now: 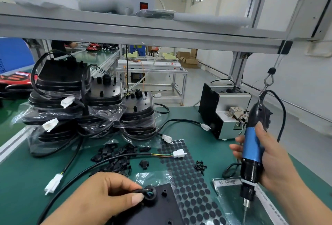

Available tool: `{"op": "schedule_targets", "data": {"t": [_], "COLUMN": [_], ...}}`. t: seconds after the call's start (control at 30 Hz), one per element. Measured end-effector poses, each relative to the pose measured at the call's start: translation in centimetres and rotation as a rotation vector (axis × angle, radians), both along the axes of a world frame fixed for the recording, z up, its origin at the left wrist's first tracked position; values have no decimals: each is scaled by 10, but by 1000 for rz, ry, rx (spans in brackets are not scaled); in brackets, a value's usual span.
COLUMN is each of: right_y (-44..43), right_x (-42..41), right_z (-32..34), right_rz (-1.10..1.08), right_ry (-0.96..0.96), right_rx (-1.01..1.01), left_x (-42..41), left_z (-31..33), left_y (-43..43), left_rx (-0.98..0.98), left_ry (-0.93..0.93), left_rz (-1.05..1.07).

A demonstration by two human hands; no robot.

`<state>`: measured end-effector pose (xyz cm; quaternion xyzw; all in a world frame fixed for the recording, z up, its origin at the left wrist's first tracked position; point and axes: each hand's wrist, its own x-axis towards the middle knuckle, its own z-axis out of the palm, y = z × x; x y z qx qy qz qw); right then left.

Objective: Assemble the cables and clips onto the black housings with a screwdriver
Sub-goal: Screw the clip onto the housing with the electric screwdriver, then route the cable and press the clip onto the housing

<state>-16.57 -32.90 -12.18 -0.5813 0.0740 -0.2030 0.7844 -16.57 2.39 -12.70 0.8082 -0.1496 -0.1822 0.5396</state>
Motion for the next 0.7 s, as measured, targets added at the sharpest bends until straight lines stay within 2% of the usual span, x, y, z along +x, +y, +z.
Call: {"op": "schedule_targets", "data": {"t": [0.33, 0.43, 0.53, 0.6, 0.7], "right_y": [-7, -7, -9, -15, -28], "right_x": [-6, -6, -7, -10, -20], "right_z": [5, 7, 5, 5, 10], "right_rz": [-225, -246, -291, -393, -642], "right_ry": [92, 70, 85, 144, 247], "right_rx": [-186, -182, -261, -382, -733], "left_x": [4, 6, 10, 14, 26], "left_z": [-2, 3, 8, 12, 14], "left_y": [2, 6, 9, 8, 5], "left_rx": [2, -72, 16, 100, 169], "left_ry": [-16, -11, -83, -120, -144], "left_rz": [-41, 43, 82, 97, 91]}}
